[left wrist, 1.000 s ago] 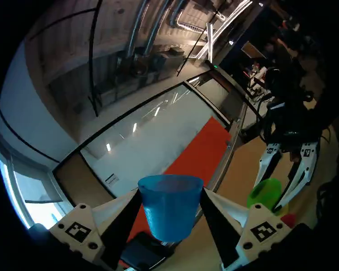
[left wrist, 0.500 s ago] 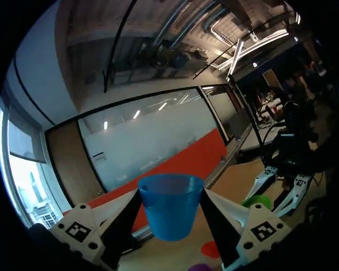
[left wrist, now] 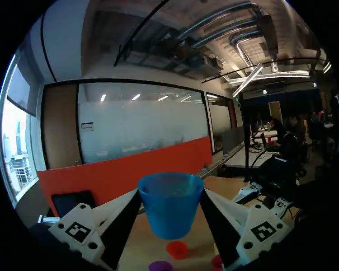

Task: Pour water

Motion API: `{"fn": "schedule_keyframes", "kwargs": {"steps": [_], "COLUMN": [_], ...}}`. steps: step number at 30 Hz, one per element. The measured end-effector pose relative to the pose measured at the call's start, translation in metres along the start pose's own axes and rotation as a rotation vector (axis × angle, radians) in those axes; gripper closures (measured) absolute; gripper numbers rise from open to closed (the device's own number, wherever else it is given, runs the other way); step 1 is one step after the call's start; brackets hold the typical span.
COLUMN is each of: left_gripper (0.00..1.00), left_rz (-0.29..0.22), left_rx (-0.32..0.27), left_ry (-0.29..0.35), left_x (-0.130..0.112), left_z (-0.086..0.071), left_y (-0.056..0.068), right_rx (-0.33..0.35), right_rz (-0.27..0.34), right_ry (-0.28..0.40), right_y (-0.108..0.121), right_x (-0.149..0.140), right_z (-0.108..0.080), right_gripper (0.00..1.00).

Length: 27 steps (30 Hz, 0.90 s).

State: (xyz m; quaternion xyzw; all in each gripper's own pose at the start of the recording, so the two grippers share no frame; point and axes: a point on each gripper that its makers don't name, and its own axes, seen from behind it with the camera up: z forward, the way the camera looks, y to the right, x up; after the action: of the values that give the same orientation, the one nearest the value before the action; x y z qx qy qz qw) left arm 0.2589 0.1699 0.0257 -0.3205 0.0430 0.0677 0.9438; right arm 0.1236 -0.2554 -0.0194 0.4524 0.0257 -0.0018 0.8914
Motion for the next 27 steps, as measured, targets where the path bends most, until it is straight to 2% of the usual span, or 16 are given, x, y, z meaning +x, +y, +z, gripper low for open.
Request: {"fn": "schedule_keyframes", "kwargs": {"steps": [13,27], "left_gripper": [0.13,0.13], "left_rz": [-0.002,-0.013], "left_rx": [0.010,0.013], "left_ry": [-0.040,-0.097], "left_x": [-0.037,-0.092], "left_z": [-0.009,-0.022], "left_y": [-0.007,-0.004], "right_rx": [-0.055,-0.185], "right_rz": [0.005,0.010], "right_ry": [-0.024,-0.069], "right_y": [0.018,0.064], "right_x": [0.000,-0.009], "right_z": [-0.010,-0.050], "right_gripper": [0.09,0.09]}}
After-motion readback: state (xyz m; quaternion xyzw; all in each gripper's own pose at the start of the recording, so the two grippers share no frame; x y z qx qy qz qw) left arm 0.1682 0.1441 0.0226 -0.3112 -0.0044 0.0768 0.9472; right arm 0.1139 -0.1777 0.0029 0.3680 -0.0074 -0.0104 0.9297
